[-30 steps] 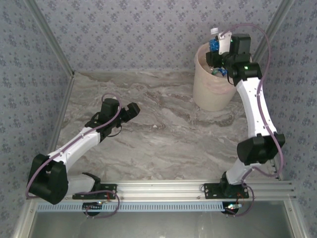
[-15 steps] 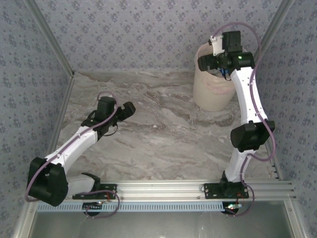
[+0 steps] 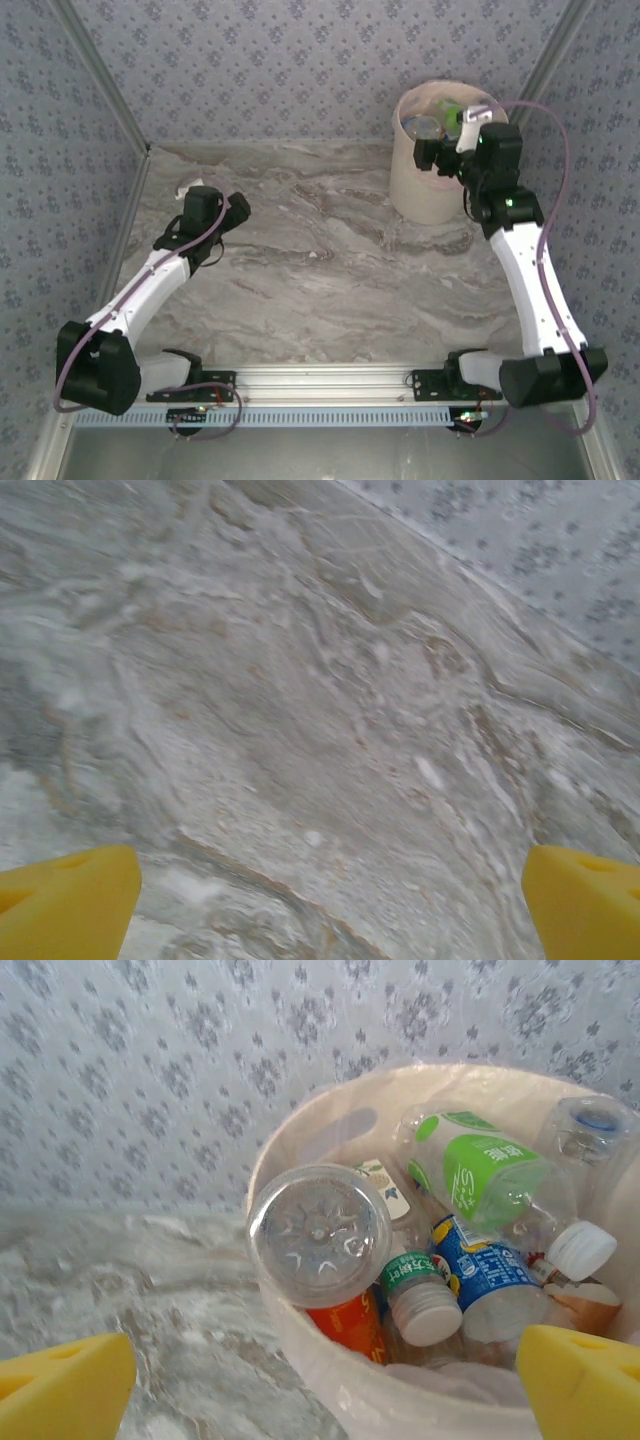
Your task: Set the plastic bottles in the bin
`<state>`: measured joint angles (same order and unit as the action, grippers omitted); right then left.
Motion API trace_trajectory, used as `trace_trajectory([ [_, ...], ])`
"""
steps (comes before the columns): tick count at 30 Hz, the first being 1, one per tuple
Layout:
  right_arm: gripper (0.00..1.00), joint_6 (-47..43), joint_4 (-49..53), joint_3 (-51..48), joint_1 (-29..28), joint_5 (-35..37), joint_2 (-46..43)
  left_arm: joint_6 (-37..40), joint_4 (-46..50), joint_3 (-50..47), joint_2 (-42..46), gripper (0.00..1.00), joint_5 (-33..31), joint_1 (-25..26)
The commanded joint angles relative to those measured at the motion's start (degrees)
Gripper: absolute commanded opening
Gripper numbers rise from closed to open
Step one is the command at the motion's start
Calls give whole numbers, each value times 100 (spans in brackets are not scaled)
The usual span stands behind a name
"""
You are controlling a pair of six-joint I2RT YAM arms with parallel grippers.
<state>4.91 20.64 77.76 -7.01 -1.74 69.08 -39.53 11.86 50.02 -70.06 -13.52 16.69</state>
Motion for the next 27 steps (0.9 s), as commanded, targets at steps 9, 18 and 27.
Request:
trace_trajectory([
  [9,100,556,-1269,-2675,74,1557,-1879,950,-754,-774,504,98,-1535,-313],
  [18,100,1001,-3010,-5062,461,2846,-2196,2637,-2400,-1547,-16,98,-2135,-533],
  [27,100,947,-4039,-5823,1012,1796,-843,3399,-3418,-1665,-1239,98,-1000,-843],
])
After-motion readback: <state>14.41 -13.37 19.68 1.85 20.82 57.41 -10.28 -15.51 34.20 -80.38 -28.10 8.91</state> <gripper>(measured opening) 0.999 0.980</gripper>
